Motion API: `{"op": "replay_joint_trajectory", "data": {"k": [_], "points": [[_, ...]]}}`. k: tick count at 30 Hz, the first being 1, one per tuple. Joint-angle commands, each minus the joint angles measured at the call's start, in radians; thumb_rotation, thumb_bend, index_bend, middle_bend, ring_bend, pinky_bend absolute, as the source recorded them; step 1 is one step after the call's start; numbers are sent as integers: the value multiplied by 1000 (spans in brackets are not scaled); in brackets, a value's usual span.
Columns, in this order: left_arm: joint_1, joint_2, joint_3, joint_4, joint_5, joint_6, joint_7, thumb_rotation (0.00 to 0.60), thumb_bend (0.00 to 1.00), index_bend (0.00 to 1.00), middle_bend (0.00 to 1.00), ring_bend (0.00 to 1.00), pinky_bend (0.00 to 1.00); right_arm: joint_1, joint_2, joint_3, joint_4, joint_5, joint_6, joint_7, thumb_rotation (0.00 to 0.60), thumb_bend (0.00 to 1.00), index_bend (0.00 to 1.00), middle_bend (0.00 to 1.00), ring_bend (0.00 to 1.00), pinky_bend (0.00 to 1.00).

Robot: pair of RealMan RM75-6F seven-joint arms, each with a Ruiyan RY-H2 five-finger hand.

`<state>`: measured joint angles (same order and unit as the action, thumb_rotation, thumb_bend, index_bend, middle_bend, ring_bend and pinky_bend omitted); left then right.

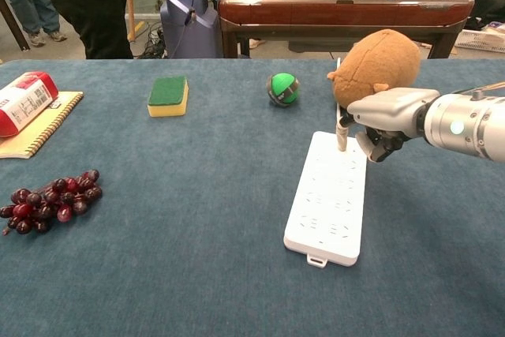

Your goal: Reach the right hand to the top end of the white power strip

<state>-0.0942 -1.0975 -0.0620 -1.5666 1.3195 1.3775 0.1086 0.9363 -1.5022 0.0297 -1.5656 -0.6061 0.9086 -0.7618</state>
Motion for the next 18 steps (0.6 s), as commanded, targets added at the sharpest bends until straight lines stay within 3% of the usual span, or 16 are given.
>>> {"op": "replay_joint_trajectory", "data": {"k": [1, 18], "points": [[0, 0, 0, 0, -1, -1, -1, 600, 187, 550, 583, 439, 665, 1, -1, -1, 3, 2, -2, 2, 600, 771, 308, 1000, 1000, 1000], [-1, 0, 2, 1, 1, -4, -2, 600, 187, 548, 583, 439, 665, 4, 27, 0, -36, -27, 21, 26, 600, 772, 308, 1000, 1000, 1000]]}}
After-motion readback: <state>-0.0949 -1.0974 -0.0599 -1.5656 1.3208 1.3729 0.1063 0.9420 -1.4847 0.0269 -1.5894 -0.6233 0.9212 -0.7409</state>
